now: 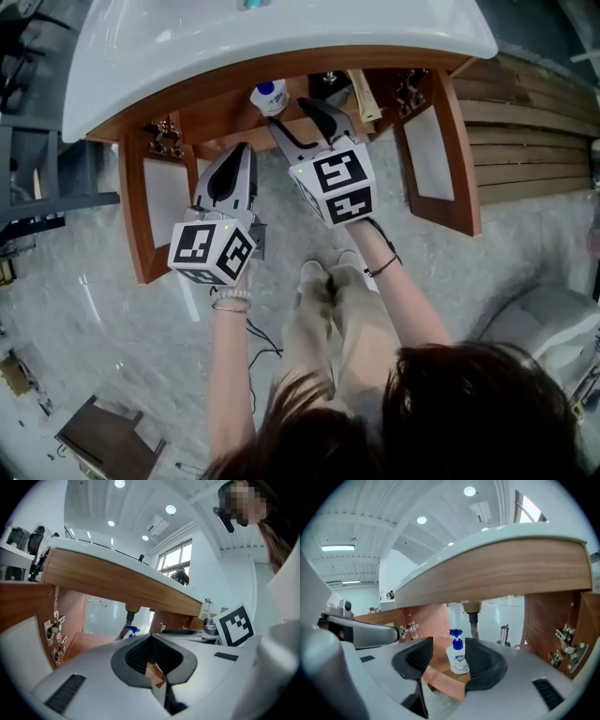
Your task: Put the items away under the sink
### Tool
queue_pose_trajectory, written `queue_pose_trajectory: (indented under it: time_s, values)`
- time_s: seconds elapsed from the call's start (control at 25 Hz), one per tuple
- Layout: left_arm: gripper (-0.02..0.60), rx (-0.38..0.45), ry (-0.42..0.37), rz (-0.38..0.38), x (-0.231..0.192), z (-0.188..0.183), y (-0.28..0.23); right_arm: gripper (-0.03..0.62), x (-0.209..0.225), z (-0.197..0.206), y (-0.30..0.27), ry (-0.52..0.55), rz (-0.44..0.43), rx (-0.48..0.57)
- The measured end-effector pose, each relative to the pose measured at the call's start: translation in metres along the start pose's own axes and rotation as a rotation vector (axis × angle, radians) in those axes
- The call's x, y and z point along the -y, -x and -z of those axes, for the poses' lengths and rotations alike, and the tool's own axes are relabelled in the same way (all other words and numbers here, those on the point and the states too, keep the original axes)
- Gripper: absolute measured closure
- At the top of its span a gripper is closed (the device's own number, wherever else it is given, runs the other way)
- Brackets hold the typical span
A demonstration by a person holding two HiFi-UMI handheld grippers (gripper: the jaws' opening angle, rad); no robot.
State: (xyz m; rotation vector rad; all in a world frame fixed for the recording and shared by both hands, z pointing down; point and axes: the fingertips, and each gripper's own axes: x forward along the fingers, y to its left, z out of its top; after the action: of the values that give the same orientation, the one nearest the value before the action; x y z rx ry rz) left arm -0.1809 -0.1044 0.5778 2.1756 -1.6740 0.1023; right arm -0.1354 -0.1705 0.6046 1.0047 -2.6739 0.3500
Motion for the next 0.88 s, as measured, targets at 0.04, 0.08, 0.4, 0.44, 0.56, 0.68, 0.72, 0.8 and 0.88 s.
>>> queue_pose_trajectory:
  time_s: [0.04,0.08,0.4,0.44,0.56,0.68,0.72,0.8,0.88]
  values:
    - [0.581,0.0,0.007,0.003,0.006,-0.006,0.003,0.37,-0.001,-0.007,0.008,-0.01,0.001,-0.002]
    - [0.581,-0.001,0.013,0.007,0.013,-0.012,0.007,0.38,-0.002,-0.015,0.017,-0.017,0.004,-0.004]
    - [0.581,-0.034,0.059,0.032,0.067,-0.053,0.046,0.425,-0.021,-0.081,0.088,-0.068,-0.018,-0.009]
    - [0.581,-0.032,0.06,0.033,0.071,-0.059,0.05,0.43,-0.023,-0.087,0.094,-0.063,-0.021,-0.011]
    - [0.581,-0.02,0.063,0.041,0.085,-0.077,0.06,0.448,-0.026,-0.105,0.112,-0.06,-0.024,-0.012]
    - [0.581,-0.003,0.061,0.052,0.097,-0.096,0.065,0.467,-0.028,-0.122,0.126,-0.064,-0.022,-0.006]
    - [0.581,0.0,0.059,0.056,0.101,-0.102,0.067,0.47,-0.03,-0.127,0.131,-0.068,-0.022,-0.003]
    - [0.581,0.008,0.056,0.06,0.107,-0.113,0.071,0.486,-0.033,-0.136,0.139,-0.078,-0.02,0.003]
    - [0.581,0.015,0.053,0.065,0.114,-0.123,0.075,0.495,-0.035,-0.143,0.148,-0.091,-0.015,0.011]
